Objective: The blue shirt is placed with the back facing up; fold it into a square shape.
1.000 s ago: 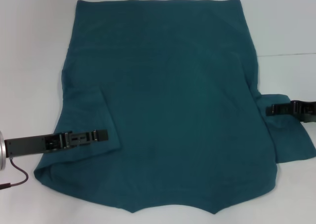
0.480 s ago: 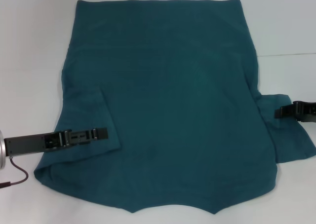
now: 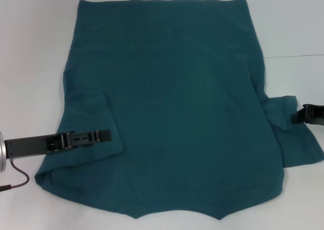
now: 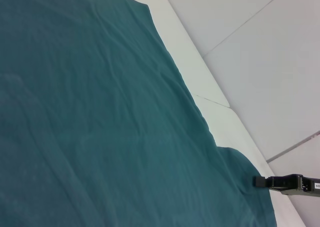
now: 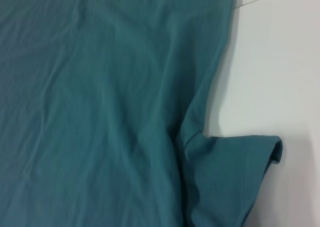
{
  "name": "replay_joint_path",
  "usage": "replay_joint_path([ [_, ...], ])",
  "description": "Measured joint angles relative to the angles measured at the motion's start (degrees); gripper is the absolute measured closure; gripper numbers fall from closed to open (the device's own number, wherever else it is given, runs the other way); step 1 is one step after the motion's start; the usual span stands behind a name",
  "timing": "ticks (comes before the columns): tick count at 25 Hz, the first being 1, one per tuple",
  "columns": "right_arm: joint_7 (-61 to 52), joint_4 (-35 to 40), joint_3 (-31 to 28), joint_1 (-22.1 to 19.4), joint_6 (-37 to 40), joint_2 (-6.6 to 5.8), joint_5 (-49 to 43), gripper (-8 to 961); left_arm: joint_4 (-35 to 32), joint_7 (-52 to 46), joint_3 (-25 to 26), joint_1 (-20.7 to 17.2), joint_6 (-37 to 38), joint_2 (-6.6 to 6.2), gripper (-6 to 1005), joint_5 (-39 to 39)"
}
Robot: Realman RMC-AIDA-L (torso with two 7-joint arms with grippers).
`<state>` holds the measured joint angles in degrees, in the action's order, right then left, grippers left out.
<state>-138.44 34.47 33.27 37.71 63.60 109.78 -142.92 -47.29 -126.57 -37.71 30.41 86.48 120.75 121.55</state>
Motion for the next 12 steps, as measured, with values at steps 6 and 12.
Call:
replay_joint_path([
  [6,-1.6,1.1,0.0,0.2,-0.2,-0.20,-1.8,946,0.0,0.0,0.0,0.0,0.0,0.01,122,0.0],
  [12,-2.2,2.6,0.0,1.7,-1.6,-0.32,-5.1,947,0.0,0.0,0.0,-0.2,0.0,0.05,123,0.0],
])
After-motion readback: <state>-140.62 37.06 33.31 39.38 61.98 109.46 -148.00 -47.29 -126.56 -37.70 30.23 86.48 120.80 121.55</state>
